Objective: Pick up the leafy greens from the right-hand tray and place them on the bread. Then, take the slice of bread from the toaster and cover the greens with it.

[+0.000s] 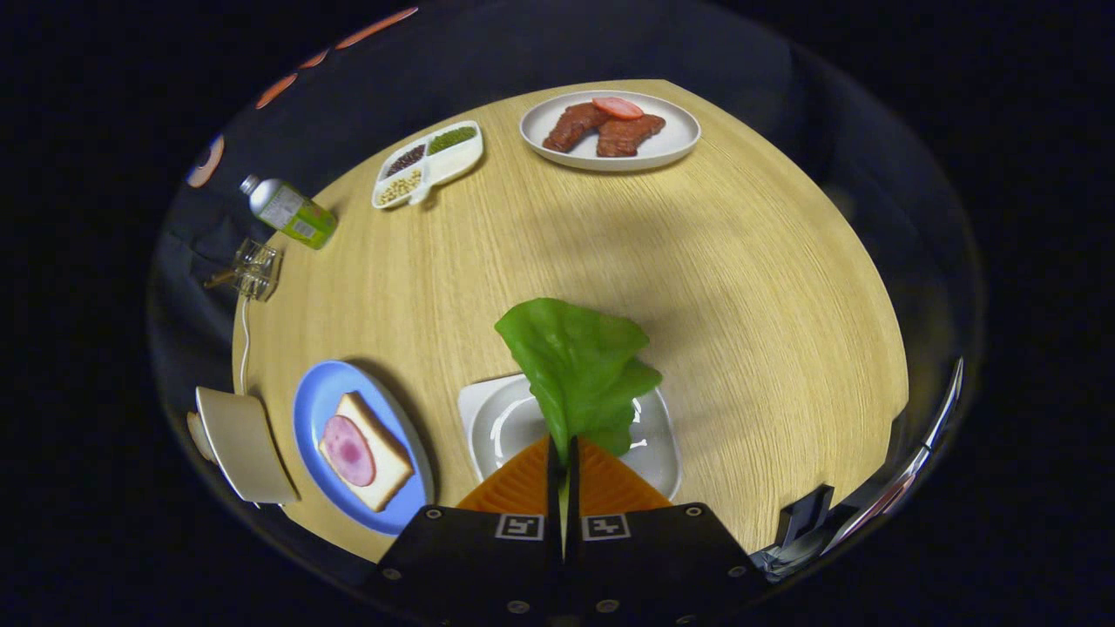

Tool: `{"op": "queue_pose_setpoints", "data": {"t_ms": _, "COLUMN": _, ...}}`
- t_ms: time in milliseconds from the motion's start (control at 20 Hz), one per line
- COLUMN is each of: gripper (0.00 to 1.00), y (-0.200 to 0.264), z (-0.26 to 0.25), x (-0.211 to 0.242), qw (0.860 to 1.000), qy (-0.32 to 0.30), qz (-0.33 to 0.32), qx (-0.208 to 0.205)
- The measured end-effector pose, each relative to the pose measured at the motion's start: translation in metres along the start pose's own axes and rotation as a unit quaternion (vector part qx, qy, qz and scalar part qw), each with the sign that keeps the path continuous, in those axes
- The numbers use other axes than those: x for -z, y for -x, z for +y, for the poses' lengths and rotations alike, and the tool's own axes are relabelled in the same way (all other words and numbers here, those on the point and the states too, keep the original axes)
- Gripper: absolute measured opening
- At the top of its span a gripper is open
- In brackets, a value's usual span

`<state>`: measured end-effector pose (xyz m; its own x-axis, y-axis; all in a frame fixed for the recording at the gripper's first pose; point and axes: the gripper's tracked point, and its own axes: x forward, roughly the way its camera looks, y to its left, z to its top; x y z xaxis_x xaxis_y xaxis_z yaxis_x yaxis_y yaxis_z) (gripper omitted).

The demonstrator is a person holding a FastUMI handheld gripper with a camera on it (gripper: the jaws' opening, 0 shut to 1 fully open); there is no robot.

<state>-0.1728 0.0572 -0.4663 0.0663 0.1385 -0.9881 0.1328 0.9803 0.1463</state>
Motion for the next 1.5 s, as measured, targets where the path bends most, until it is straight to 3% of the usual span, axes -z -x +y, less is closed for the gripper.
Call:
{"op": "queue_pose_setpoints", "data": {"t_ms": 300, "gripper": 0.02, "y": 0.025, "z": 0.076, "x": 0.000, "qw": 0.997, "qy": 0.051, "qz": -0.011, "qx": -0.064}}
{"op": "queue_pose_setpoints", "data": {"t_ms": 600, "gripper": 0.03, "y": 0.017, "z": 0.140, "x": 0.018, "qw": 0.989, "qy": 0.115, "qz": 0.004, "qx": -0.091}}
{"op": "queue_pose_setpoints", "data": {"t_ms": 1100, "gripper": 0.07, "y": -0.019, "z": 0.180, "x": 0.044, "qw": 0.985, "qy": 0.157, "qz": 0.048, "qx": -0.058}}
{"op": "queue_pose_setpoints", "data": {"t_ms": 1300, "gripper": 0.21, "y": -0.027, "z": 0.185, "x": 0.047, "qw": 0.984, "qy": 0.168, "qz": 0.039, "qx": -0.035}}
{"op": "queue_pose_setpoints", "data": {"t_ms": 1500, "gripper": 0.42, "y": -0.021, "z": 0.184, "x": 0.045, "qw": 0.986, "qy": 0.161, "qz": 0.031, "qx": -0.010}}
